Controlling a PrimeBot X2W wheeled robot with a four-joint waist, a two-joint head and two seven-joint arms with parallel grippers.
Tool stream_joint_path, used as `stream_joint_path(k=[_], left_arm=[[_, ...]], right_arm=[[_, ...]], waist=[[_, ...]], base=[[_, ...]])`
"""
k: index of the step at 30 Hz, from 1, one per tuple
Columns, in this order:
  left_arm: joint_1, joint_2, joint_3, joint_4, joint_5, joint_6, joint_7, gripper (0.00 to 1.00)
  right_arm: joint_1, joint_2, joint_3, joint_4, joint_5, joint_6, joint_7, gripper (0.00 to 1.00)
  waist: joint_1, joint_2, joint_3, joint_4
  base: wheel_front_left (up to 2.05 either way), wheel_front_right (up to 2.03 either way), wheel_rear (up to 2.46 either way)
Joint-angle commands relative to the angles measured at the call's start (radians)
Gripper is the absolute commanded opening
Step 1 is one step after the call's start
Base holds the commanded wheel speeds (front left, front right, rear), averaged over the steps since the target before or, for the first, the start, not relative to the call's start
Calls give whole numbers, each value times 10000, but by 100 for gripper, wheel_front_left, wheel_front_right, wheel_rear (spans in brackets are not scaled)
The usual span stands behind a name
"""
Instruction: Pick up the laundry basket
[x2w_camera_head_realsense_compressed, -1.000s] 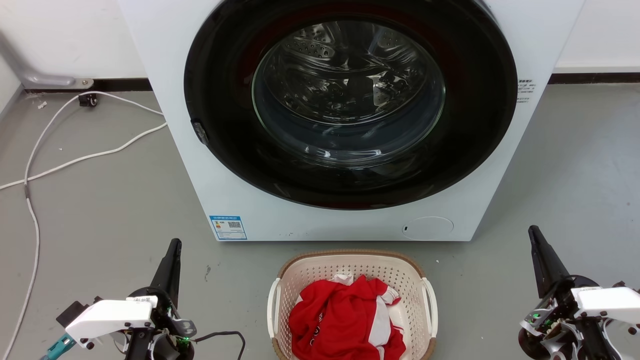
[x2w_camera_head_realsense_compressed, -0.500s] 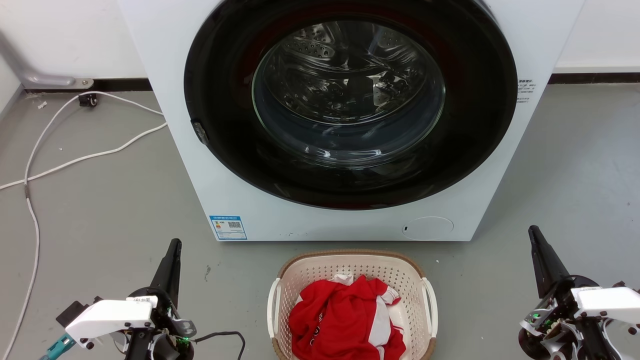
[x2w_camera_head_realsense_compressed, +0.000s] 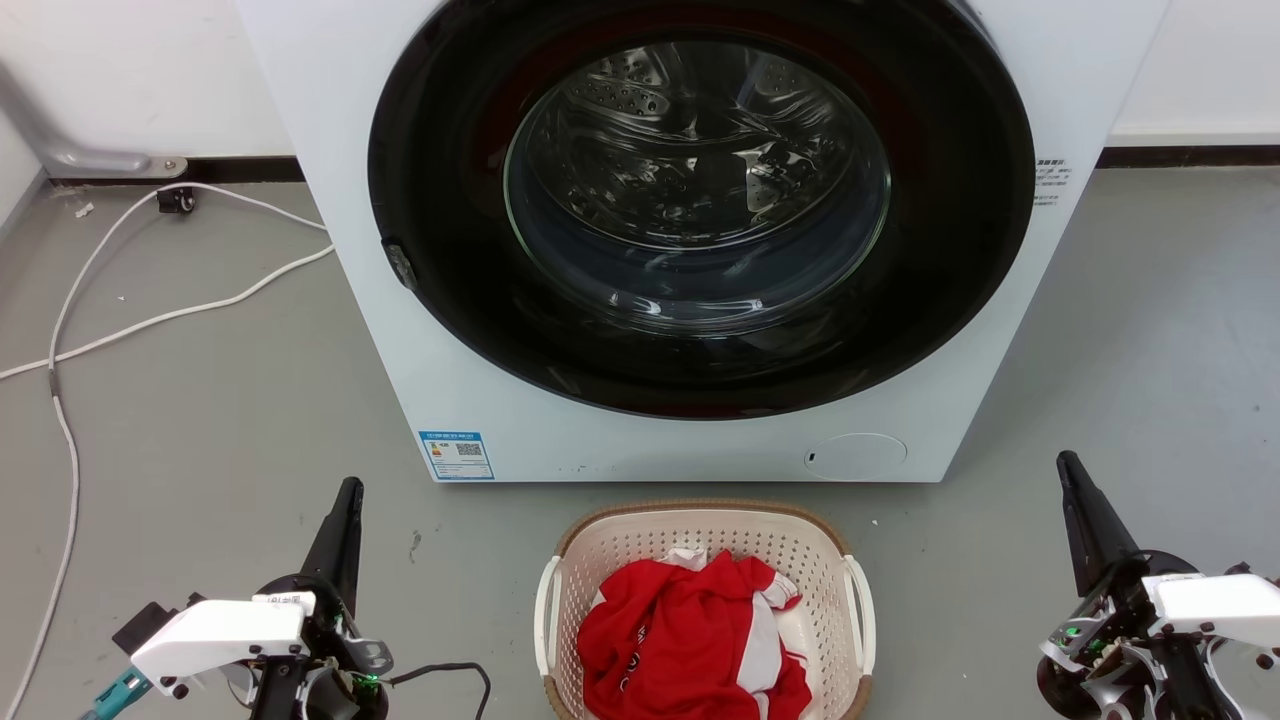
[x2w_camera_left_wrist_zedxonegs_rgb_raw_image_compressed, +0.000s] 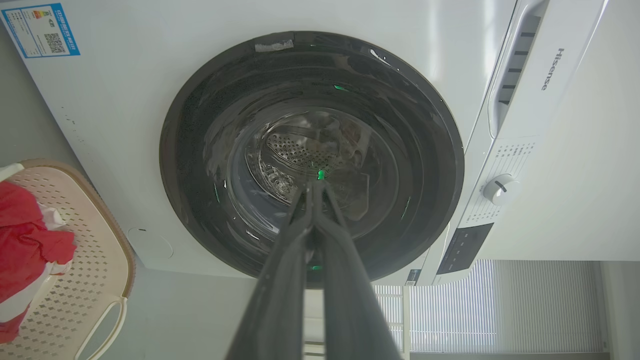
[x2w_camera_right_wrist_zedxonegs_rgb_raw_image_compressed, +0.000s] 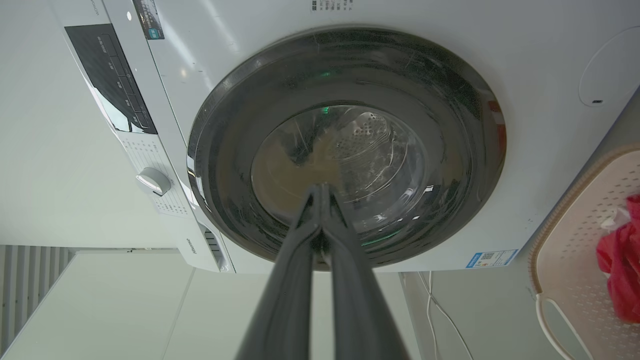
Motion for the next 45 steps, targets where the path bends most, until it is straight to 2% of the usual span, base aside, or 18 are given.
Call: stream_joint_path(k=[1,45], left_arm=[[-98,-2,22,16,43,-3,13,0],[-109,-54,97,19,83,-3,79,0]], right_arm=[[-119,42,-17,10,-63,4,23,0],[-122,56,-38,12,-60,4,46,0]], waist=[[0,0,0,0],[0,0,0,0]], base=[[0,0,0],[0,0,0]])
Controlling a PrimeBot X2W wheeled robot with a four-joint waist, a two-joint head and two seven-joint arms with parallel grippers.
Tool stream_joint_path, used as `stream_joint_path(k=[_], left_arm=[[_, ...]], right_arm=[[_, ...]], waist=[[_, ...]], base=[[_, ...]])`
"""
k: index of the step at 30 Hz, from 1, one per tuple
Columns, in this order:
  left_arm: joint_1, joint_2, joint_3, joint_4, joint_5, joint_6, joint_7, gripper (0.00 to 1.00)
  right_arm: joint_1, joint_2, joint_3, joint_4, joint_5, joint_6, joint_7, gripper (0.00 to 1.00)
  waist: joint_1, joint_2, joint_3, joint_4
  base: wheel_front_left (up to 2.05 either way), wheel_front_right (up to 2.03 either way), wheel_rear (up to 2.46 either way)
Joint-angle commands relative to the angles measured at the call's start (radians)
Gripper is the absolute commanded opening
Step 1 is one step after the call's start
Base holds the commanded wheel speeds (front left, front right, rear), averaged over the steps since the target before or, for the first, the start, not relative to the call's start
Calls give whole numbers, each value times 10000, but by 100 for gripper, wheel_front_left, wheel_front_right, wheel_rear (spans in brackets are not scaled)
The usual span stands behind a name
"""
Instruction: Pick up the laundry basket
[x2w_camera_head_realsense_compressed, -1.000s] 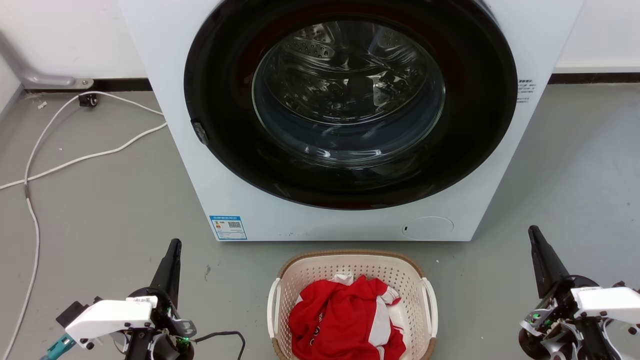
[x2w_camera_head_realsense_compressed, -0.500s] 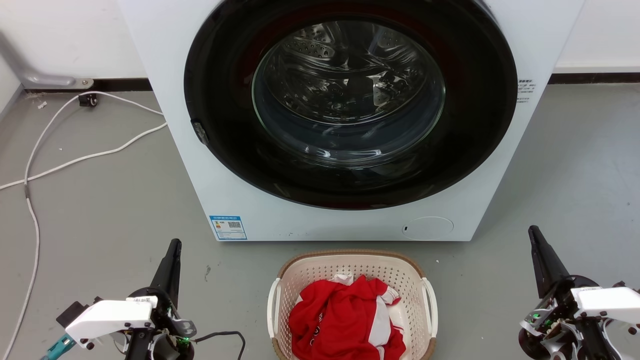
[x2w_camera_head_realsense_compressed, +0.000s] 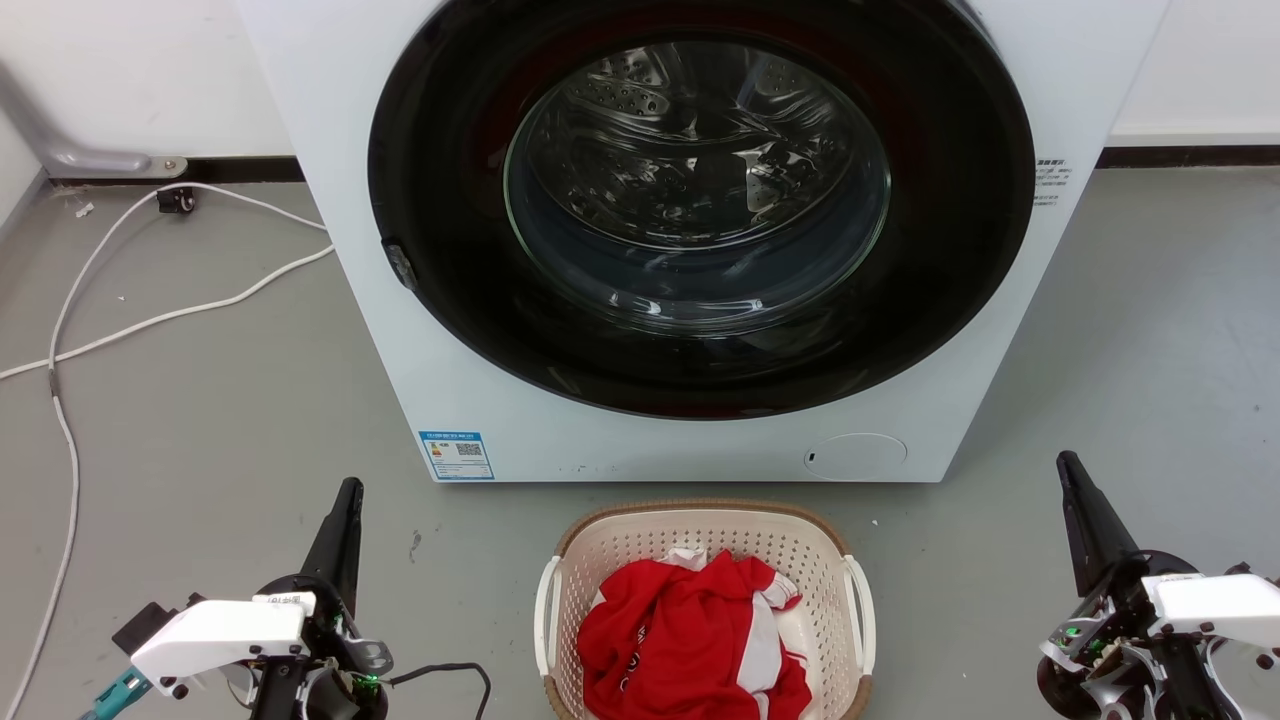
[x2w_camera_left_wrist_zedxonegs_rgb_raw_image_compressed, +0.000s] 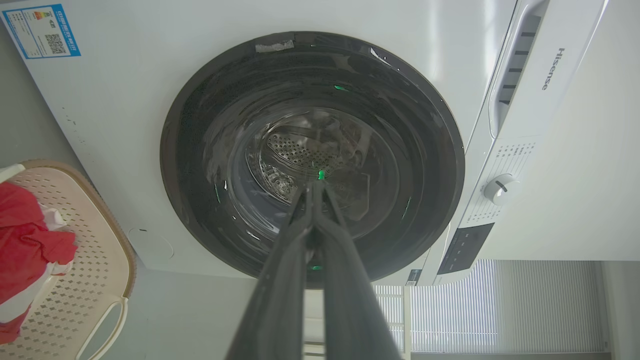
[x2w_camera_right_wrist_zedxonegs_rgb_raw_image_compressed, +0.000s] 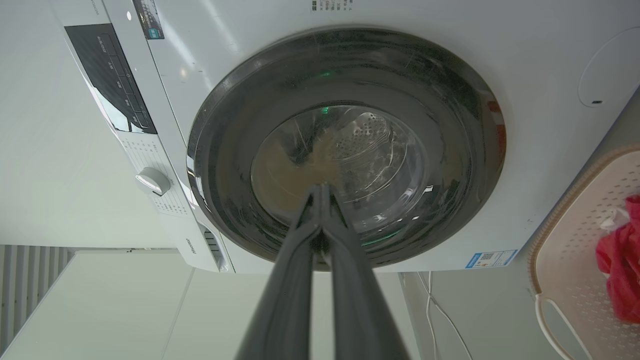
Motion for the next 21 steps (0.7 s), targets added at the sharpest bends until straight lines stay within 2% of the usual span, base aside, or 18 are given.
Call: stream_joint_path(k=[1,5,6,15,21], left_arm=[[-106,-9,30,15,2,-3,37,0],[-107,-12,35,15,8,-3,42,0],[-1,-4,6,0,2,0,2,100],[73,-28,-309,-104,89,0,-295,100],[62,6,-522,-307,732,0,-617,100]], right_arm=[[-122,37,-14,12,-17,4,35,0],[-122,37,-15,12,-19,4,37,0],[0,2,-2,0,0,0,0,100],[144,9,318,46,-194,0,-334,100],[167,6,457,3,-1086,0,-623,100]], waist=[[0,-1,0,0],[0,-1,0,0],[0,-1,0,0],[0,-1,-1,9],[0,-1,-8,31]], base=[[0,0,0],[0,0,0],[0,0,0],[0,0,0],[0,0,0]])
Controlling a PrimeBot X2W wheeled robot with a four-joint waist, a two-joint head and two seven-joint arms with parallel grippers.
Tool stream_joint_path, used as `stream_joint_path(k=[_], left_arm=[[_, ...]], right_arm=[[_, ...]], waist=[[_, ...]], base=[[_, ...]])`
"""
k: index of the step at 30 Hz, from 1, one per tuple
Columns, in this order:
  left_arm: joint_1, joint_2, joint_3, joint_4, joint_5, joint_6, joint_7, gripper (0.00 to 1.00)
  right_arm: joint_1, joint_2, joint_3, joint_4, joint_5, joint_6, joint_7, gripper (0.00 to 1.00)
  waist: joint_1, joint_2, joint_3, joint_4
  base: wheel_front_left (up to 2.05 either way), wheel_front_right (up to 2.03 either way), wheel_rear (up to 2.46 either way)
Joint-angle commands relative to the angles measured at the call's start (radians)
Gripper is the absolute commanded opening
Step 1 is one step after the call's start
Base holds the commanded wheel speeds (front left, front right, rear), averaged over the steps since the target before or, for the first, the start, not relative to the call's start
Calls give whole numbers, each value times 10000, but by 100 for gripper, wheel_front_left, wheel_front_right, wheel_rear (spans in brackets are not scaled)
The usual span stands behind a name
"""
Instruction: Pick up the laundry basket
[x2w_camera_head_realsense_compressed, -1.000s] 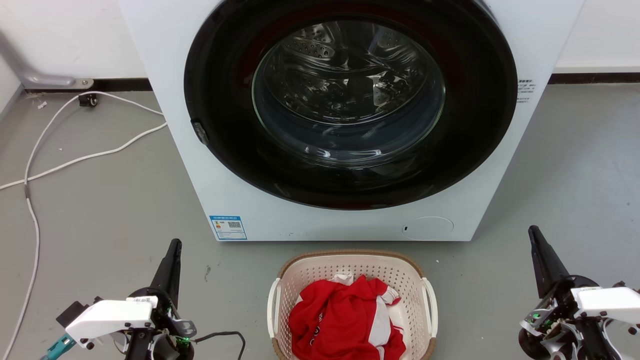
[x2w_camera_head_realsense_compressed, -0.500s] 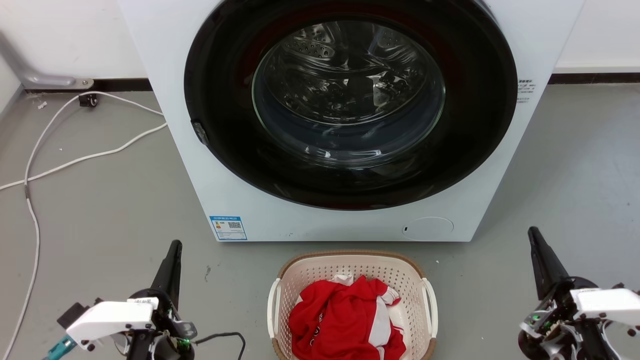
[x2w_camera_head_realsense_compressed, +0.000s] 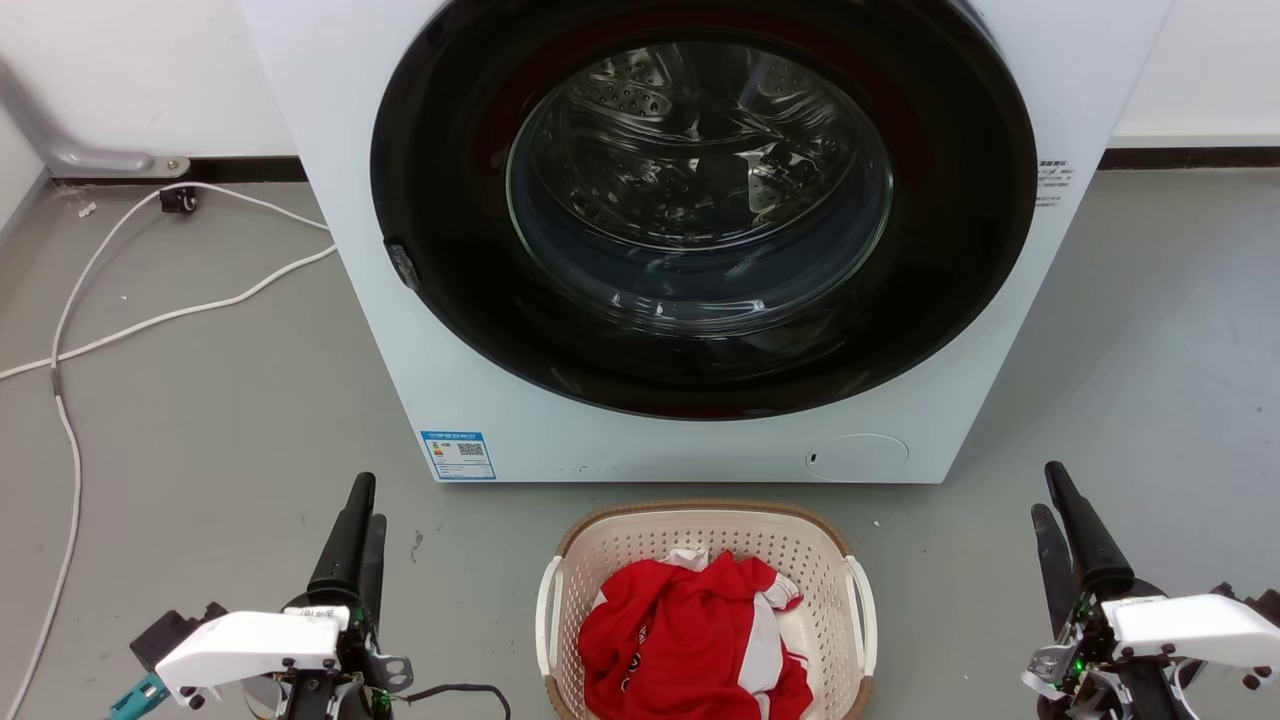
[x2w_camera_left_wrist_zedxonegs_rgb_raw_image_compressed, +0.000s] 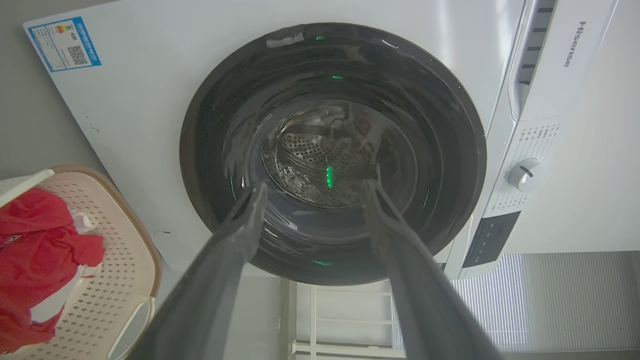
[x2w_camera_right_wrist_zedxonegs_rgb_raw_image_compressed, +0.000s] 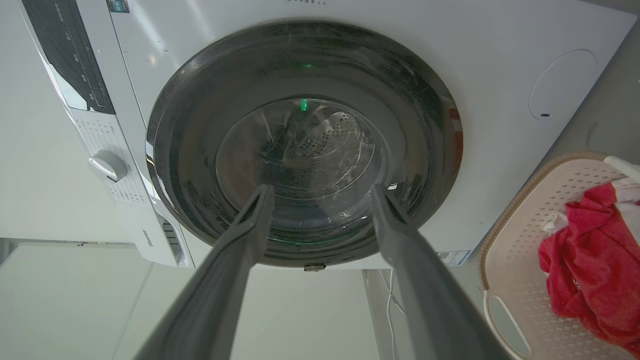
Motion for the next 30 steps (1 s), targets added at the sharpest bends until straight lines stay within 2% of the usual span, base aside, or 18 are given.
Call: stream_joint_path(k=[1,18,30], left_arm=[[-221,67,-23,-271,336,0,-115,100],[-154,33,-709,-950,4348,-1,-822,100],[-51,129,-1147,-1056,6789,-1,-1246,100]], right_arm=[[-143,-29,62,-226,-395,0,-107,100],[11,-22,284,-850,-4870,1,-823,100],[113,-19,575,-961,-7469,1,-1176,100]], waist=[[0,0,-1,5],[0,0,-36,51],[0,0,-76,57]], base=[[0,0,0],[0,0,0],[0,0,0]])
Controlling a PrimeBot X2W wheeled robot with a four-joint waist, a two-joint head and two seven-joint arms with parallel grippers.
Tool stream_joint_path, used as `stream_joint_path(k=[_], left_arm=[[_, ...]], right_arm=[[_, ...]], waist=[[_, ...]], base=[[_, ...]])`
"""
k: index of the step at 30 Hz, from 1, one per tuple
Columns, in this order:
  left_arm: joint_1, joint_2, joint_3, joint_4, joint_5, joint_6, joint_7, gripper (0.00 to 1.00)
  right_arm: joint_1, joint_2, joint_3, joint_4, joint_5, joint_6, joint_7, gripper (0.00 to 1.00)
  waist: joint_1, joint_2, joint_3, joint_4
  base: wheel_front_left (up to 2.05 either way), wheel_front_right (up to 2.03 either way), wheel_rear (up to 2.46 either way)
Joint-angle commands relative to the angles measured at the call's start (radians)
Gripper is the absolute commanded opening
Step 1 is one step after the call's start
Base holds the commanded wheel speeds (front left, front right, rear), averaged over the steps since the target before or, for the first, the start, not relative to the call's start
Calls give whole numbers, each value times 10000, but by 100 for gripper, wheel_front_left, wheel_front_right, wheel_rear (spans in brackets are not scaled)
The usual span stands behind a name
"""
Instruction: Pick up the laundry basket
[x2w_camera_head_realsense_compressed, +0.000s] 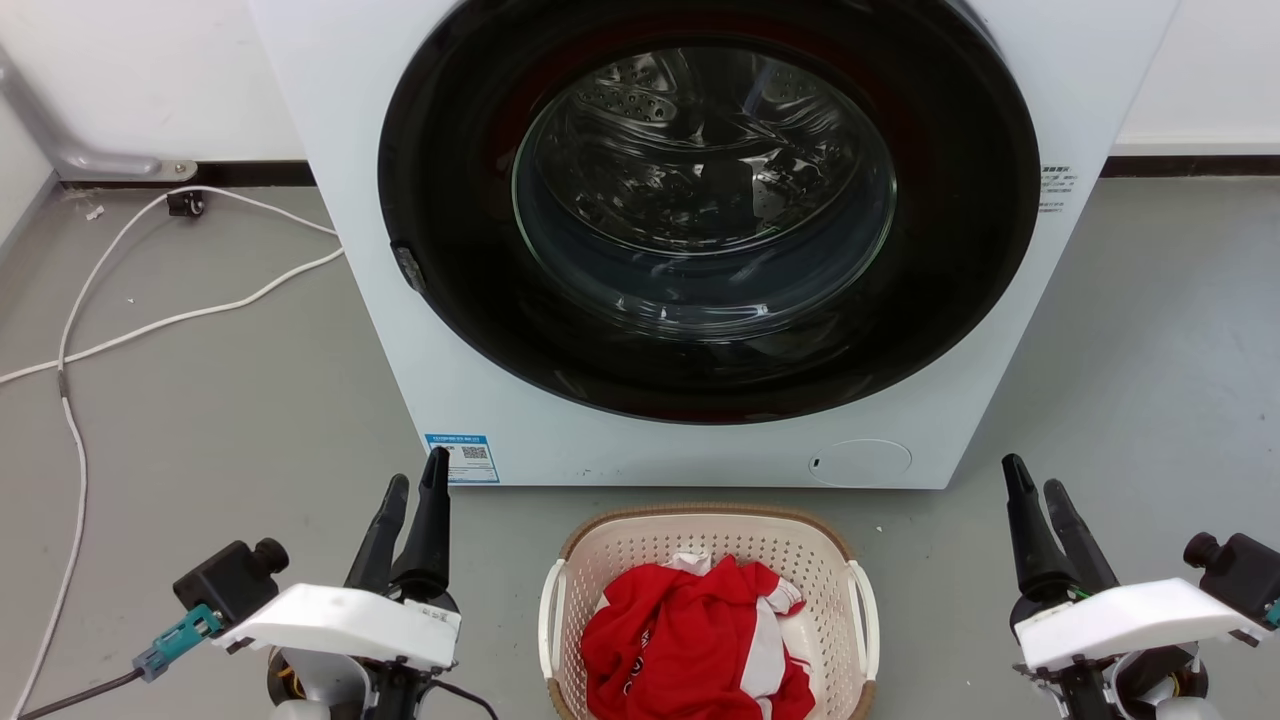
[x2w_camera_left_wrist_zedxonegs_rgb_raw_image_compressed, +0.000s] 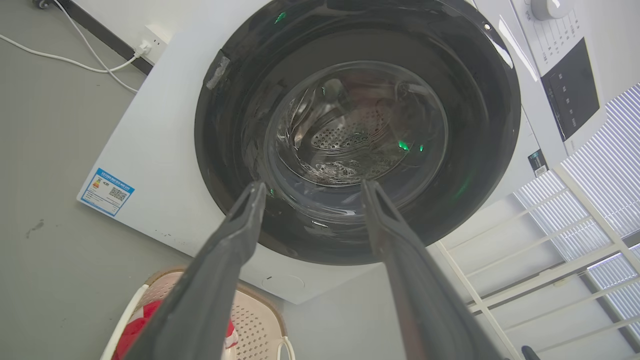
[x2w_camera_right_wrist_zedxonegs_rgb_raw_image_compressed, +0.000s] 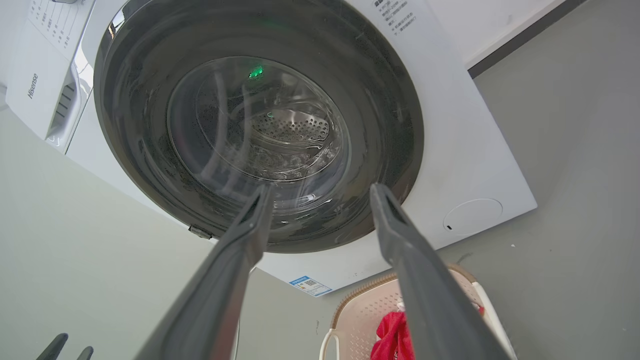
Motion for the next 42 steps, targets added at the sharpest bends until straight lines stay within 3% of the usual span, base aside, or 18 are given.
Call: stream_joint_path(k=[1,17,42], left_arm=[[-46,94,-61,-177,446,-1,-107,100],[-67,303,-652,21,3093,131,-626,100],[-207,501,-1116,220,5668,539,-1249,100]], right_arm=[[-62,-19,52,-215,-495,1,-98,100],[194,-15,-11,-585,-2873,2,-15,100],[580,-10,31,-1025,-5404,2,-125,100]], waist=[[0,-1,-8,-1],[0,-1,-20,64],[0,-1,-19,-21]], base=[[0,0,0],[0,0,0],[0,0,0]])
